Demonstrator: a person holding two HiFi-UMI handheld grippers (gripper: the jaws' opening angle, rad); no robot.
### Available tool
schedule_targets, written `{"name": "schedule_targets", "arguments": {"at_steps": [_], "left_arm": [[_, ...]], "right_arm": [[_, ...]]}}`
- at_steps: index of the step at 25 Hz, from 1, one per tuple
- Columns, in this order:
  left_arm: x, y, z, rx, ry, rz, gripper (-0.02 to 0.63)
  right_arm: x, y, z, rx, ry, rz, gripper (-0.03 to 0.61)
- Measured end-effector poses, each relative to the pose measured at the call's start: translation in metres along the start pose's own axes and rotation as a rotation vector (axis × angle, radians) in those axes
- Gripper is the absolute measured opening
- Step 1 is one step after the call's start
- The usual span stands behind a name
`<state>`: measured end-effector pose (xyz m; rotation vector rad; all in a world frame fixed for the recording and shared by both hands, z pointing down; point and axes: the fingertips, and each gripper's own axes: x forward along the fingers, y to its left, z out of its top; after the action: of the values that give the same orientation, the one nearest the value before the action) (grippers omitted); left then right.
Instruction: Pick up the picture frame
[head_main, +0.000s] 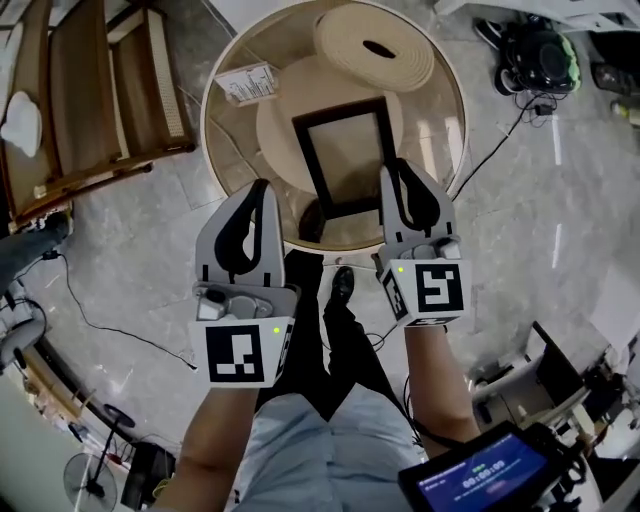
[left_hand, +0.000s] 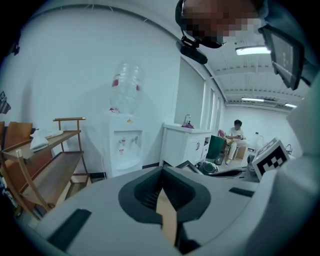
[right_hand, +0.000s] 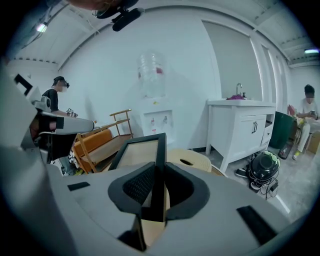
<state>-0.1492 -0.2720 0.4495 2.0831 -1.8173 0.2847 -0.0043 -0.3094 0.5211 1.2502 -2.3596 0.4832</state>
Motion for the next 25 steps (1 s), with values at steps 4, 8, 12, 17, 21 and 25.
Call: {"name": "schedule_targets", "arguments": {"at_steps": [4, 8, 12, 17, 21, 25], "left_arm": [[-0.019, -0.017, 0.032, 0.019, -0.048, -0.005, 0.011], [-0.041, -0.032, 0.06, 0.043, -0.086, -0.013, 0.011], [-0.064, -0.047, 0.085, 0.069, -0.135, -0.022, 0.011], [-0.095, -0.07, 0.115, 0.111, -0.214, -0.034, 0.011], [-0.122, -0.079, 0.138, 0.145, -0.284, -0.026, 0.011], [-0.152, -0.088, 0.154, 0.135, -0.295, -0.007, 0.011]], "right_arm": [[-0.032, 0.0, 0.031, -0.006, -0.044, -0.013, 0.078], [-0.064, 0.004, 0.058, -0.021, -0.087, -0.021, 0.078], [-0.096, 0.009, 0.082, -0.035, -0.131, -0.029, 0.078], [-0.137, 0.013, 0.112, -0.049, -0.193, -0.048, 0.078], [-0.168, 0.021, 0.132, -0.067, -0.24, -0.048, 0.078], [-0.203, 0.031, 0.148, -0.083, -0.281, -0.055, 0.078]]}}
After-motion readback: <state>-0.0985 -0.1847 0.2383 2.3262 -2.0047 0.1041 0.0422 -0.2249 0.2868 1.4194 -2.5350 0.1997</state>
